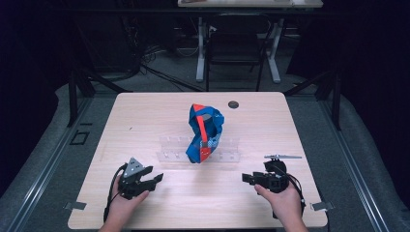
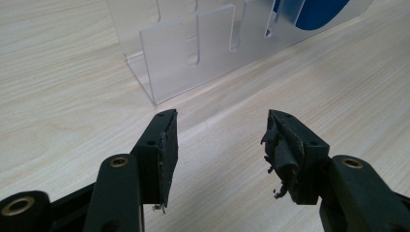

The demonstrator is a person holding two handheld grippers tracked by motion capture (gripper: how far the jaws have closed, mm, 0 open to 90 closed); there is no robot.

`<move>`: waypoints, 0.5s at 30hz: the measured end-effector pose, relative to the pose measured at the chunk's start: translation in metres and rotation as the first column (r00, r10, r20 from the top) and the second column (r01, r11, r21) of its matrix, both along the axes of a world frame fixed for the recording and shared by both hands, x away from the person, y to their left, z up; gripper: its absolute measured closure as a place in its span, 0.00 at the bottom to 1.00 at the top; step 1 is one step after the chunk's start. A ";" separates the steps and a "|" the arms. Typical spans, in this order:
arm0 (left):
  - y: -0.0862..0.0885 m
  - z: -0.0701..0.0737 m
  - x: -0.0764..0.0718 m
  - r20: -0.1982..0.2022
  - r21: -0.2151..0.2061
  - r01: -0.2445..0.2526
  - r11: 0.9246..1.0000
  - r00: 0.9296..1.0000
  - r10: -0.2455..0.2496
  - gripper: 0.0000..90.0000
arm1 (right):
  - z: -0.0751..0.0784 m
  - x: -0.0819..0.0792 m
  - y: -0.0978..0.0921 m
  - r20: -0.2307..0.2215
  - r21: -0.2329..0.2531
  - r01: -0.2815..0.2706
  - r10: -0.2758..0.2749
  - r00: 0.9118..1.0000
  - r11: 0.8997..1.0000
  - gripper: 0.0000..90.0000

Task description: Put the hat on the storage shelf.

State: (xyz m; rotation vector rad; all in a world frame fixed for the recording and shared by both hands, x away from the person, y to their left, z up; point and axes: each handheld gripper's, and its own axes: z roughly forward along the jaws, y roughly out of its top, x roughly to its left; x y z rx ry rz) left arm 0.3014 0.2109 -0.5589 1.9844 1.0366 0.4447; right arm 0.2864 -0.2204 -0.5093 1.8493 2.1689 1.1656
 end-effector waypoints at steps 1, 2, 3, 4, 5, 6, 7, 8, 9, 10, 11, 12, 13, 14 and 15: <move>0.000 0.000 0.000 0.001 0.001 -0.001 1.000 1.000 0.001 0.51 | -0.002 -0.001 -0.001 -0.009 0.009 0.003 -0.003 1.000 1.000 0.54; 0.000 0.000 0.000 0.002 0.000 -0.002 1.000 1.000 0.002 0.51 | -0.005 -0.002 -0.002 -0.003 0.016 0.008 -0.008 1.000 1.000 0.54; 0.000 0.000 0.000 0.006 -0.002 -0.004 1.000 1.000 0.004 0.51 | -0.007 -0.004 -0.003 0.001 0.012 0.009 -0.009 1.000 1.000 0.55; 0.000 0.000 0.000 0.006 -0.002 -0.004 1.000 1.000 0.004 0.51 | -0.007 -0.004 -0.003 0.001 0.012 0.009 -0.009 1.000 1.000 0.55; 0.000 0.000 -0.001 0.007 -0.004 -0.004 1.000 1.000 0.004 0.51 | -0.011 -0.008 -0.003 0.030 -0.019 0.012 -0.011 0.999 1.000 0.55; 0.000 0.000 0.000 0.007 -0.003 -0.005 1.000 1.000 0.005 0.51 | -0.013 -0.009 -0.002 0.045 -0.031 0.010 -0.009 0.999 0.999 0.55; 0.000 0.000 0.000 0.006 -0.002 -0.004 1.000 1.000 0.004 0.51 | -0.015 -0.010 -0.003 0.050 -0.041 0.011 -0.009 0.999 0.999 0.55; 0.000 0.000 0.000 0.006 0.000 -0.005 1.000 1.000 0.005 0.51 | -0.017 -0.012 -0.003 0.066 -0.048 0.014 -0.011 0.998 0.999 0.55; 0.000 0.000 0.000 0.006 0.002 -0.005 1.000 1.000 0.005 0.51 | -0.018 -0.013 -0.004 0.078 -0.054 0.017 -0.013 0.997 0.998 0.55; 0.000 0.000 0.000 0.005 0.001 -0.004 1.000 1.000 0.004 0.51 | -0.019 -0.015 -0.004 0.082 -0.059 0.021 -0.017 0.996 0.998 0.56; -0.001 0.000 0.000 0.005 0.000 -0.004 1.000 1.000 0.004 0.51 | -0.020 -0.015 -0.005 0.087 -0.057 0.018 -0.013 0.996 0.998 0.56; -0.001 0.000 0.000 0.006 0.001 -0.004 1.000 1.000 0.004 0.51 | -0.021 -0.016 -0.006 0.085 -0.060 0.018 -0.013 0.996 0.998 0.59; -0.001 0.000 0.000 0.007 0.002 -0.002 1.000 1.000 0.002 0.51 | -0.022 -0.016 -0.008 0.076 -0.059 0.013 -0.009 0.997 0.998 0.59; -0.001 0.000 0.000 0.007 0.002 -0.003 1.000 1.000 0.003 0.51 | -0.024 -0.016 -0.009 0.074 -0.051 0.015 -0.011 0.997 0.999 0.60; -0.001 0.000 0.000 0.007 0.004 -0.002 1.000 1.000 0.002 0.51 | -0.026 -0.016 -0.011 0.084 -0.051 0.017 -0.013 0.996 0.999 0.61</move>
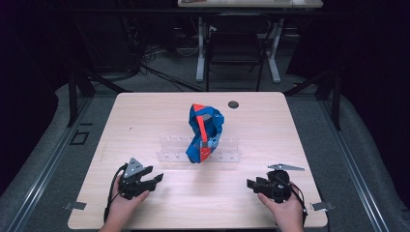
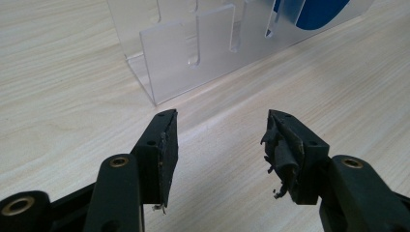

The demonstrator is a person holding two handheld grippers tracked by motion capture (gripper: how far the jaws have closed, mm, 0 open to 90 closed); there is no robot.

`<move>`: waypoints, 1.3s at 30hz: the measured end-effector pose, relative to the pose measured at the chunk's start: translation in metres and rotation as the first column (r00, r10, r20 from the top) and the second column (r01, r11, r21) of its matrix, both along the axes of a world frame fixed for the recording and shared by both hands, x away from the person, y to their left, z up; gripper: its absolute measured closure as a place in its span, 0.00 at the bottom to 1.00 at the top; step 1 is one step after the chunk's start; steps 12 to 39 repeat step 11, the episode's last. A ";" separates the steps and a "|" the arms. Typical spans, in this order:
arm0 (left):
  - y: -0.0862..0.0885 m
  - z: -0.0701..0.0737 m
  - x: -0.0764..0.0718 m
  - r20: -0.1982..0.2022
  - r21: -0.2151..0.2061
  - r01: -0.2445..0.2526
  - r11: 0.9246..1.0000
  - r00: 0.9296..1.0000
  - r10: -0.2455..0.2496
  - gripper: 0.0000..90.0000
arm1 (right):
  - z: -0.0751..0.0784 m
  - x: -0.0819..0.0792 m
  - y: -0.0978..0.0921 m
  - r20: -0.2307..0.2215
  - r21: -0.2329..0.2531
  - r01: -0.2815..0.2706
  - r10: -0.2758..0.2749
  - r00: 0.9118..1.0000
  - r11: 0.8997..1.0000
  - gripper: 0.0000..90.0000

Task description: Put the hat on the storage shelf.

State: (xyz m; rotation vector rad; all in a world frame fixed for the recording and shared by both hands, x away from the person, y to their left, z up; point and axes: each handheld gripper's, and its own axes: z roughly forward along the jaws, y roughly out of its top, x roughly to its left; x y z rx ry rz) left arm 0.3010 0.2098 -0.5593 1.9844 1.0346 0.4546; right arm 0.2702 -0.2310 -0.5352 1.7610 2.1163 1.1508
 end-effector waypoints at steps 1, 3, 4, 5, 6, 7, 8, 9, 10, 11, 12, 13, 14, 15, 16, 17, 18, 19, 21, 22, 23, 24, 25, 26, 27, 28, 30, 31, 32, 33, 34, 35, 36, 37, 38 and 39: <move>0.000 0.000 0.000 0.001 0.002 0.002 1.000 1.000 -0.002 0.51 | -0.001 0.000 -0.002 0.005 -0.001 -0.005 0.005 1.000 1.000 0.61; -0.001 0.001 -0.001 0.004 0.008 0.003 1.000 1.000 -0.003 0.51 | -0.005 -0.002 -0.003 0.006 0.011 -0.004 0.004 1.000 1.000 0.61; -0.001 0.001 -0.001 0.003 0.008 0.008 1.000 1.000 -0.008 0.52 | -0.006 -0.002 -0.004 0.010 0.009 -0.005 0.005 1.000 1.000 0.61; -0.001 0.001 -0.001 0.005 0.010 0.010 1.000 1.000 -0.010 0.52 | -0.006 -0.003 -0.004 0.015 0.009 -0.002 0.002 1.000 1.000 0.61; -0.001 0.001 -0.001 0.006 0.010 0.012 1.000 1.000 -0.012 0.52 | -0.006 -0.003 -0.005 0.029 0.007 -0.001 0.001 1.000 1.000 0.62; -0.002 0.001 -0.001 0.010 0.010 0.009 1.000 1.000 -0.009 0.53 | -0.007 -0.003 -0.005 0.033 0.008 0.004 -0.005 0.999 1.000 0.62; -0.003 0.001 -0.001 0.011 0.006 0.012 1.000 1.000 -0.012 0.53 | -0.007 -0.003 -0.006 0.042 0.011 0.002 -0.002 0.999 1.000 0.62; -0.004 0.002 -0.002 0.011 0.012 0.015 1.000 1.000 -0.015 0.53 | -0.007 -0.003 -0.006 0.045 0.015 0.009 -0.009 0.999 1.000 0.62; -0.006 0.002 -0.002 0.011 0.007 0.020 1.000 1.000 -0.020 0.53 | -0.007 -0.003 -0.007 0.047 0.013 0.008 -0.008 0.999 1.000 0.62; -0.008 0.002 -0.002 0.015 0.006 0.025 1.000 1.000 -0.026 0.53 | -0.008 -0.002 -0.008 0.045 0.009 0.005 -0.005 0.999 1.000 0.62; -0.008 0.002 -0.002 0.015 0.006 0.025 1.000 1.000 -0.026 0.53 | -0.008 -0.002 -0.008 0.045 0.009 0.005 -0.005 0.999 1.000 0.62; -0.008 0.002 -0.002 0.015 0.006 0.025 1.000 1.000 -0.026 0.53 | -0.008 -0.002 -0.008 0.045 0.009 0.005 -0.005 0.999 1.000 0.62; -0.008 0.002 -0.002 0.015 0.006 0.025 1.000 1.000 -0.026 0.53 | -0.008 -0.002 -0.008 0.045 0.009 0.005 -0.005 0.999 1.000 0.62; -0.008 0.002 -0.002 0.015 0.006 0.025 1.000 1.000 -0.026 0.53 | -0.008 -0.002 -0.008 0.045 0.009 0.005 -0.005 0.999 1.000 0.62; -0.008 0.002 -0.002 0.015 0.006 0.025 1.000 1.000 -0.026 0.53 | -0.008 -0.002 -0.008 0.045 0.009 0.005 -0.005 0.999 1.000 0.62; -0.008 0.002 -0.002 0.015 0.006 0.025 1.000 1.000 -0.026 0.53 | -0.008 -0.002 -0.008 0.045 0.009 0.005 -0.005 0.999 1.000 0.62; -0.008 0.002 -0.002 0.015 0.006 0.025 1.000 1.000 -0.026 0.53 | -0.008 -0.002 -0.008 0.045 0.009 0.005 -0.005 0.999 1.000 0.62; -0.008 0.002 -0.002 0.015 0.006 0.025 1.000 1.000 -0.026 0.53 | -0.008 -0.002 -0.008 0.045 0.009 0.005 -0.005 0.999 1.000 0.62; -0.008 0.002 -0.002 0.015 0.006 0.025 1.000 1.000 -0.026 0.53 | -0.008 -0.002 -0.008 0.045 0.009 0.005 -0.005 0.999 1.000 0.62; -0.008 0.002 -0.002 0.015 0.006 0.025 1.000 1.000 -0.026 0.53 | -0.008 -0.002 -0.008 0.045 0.009 0.005 -0.005 0.999 1.000 0.62; -0.008 0.002 -0.002 0.015 0.006 0.025 1.000 1.000 -0.026 0.53 | -0.008 -0.002 -0.008 0.045 0.009 0.005 -0.005 0.999 1.000 0.62; -0.008 0.002 -0.002 0.015 0.006 0.025 1.000 1.000 -0.026 0.53 | -0.008 -0.002 -0.008 0.045 0.009 0.005 -0.005 0.999 1.000 0.62; -0.008 0.002 -0.002 0.015 0.006 0.025 1.000 1.000 -0.026 0.53 | -0.008 -0.002 -0.008 0.045 0.009 0.005 -0.005 0.999 1.000 0.62; -0.008 0.002 -0.002 0.015 0.006 0.025 1.000 1.000 -0.026 0.53 | -0.008 -0.002 -0.008 0.045 0.009 0.005 -0.005 0.999 1.000 0.62; -0.008 0.002 -0.002 0.015 0.006 0.025 1.000 1.000 -0.026 0.53 | -0.008 -0.002 -0.008 0.045 0.009 0.005 -0.005 0.999 1.000 0.62; -0.008 0.002 -0.002 0.015 0.006 0.025 1.000 1.000 -0.026 0.53 | -0.008 -0.002 -0.008 0.045 0.009 0.005 -0.005 0.999 1.000 0.62; -0.008 0.002 -0.002 0.015 0.006 0.025 1.000 1.000 -0.026 0.53 | -0.008 -0.002 -0.008 0.045 0.009 0.005 -0.005 0.999 1.000 0.62; -0.008 0.002 -0.002 0.015 0.006 0.025 1.000 1.000 -0.026 0.53 | -0.008 -0.002 -0.008 0.045 0.009 0.005 -0.005 0.999 1.000 0.62; -0.008 0.002 -0.002 0.015 0.006 0.025 1.000 1.000 -0.026 0.53 | -0.008 -0.002 -0.008 0.045 0.009 0.005 -0.005 0.999 1.000 0.62; -0.008 0.002 -0.002 0.015 0.006 0.025 1.000 1.000 -0.026 0.53 | -0.008 -0.002 -0.008 0.045 0.009 0.005 -0.005 0.999 1.000 0.62; -0.008 0.002 -0.002 0.015 0.006 0.025 1.000 1.000 -0.026 0.53 | -0.008 -0.002 -0.008 0.045 0.009 0.005 -0.005 0.999 1.000 0.62; -0.008 0.002 -0.002 0.015 0.006 0.025 1.000 1.000 -0.026 0.53 | -0.008 -0.002 -0.008 0.045 0.009 0.005 -0.005 0.999 1.000 0.62; -0.008 0.002 -0.002 0.015 0.006 0.025 1.000 1.000 -0.026 0.53 | -0.008 -0.002 -0.008 0.045 0.009 0.005 -0.005 0.999 1.000 0.62; -0.008 0.002 -0.002 0.015 0.006 0.025 1.000 1.000 -0.026 0.53 | -0.008 -0.002 -0.008 0.045 0.009 0.005 -0.005 0.999 1.000 0.62; -0.008 0.002 -0.002 0.015 0.006 0.025 1.000 1.000 -0.026 0.53 | -0.008 -0.002 -0.008 0.045 0.009 0.005 -0.005 0.999 1.000 0.62; -0.008 0.002 -0.002 0.015 0.006 0.025 1.000 1.000 -0.026 0.53 | -0.008 -0.002 -0.008 0.045 0.009 0.005 -0.005 0.999 1.000 0.62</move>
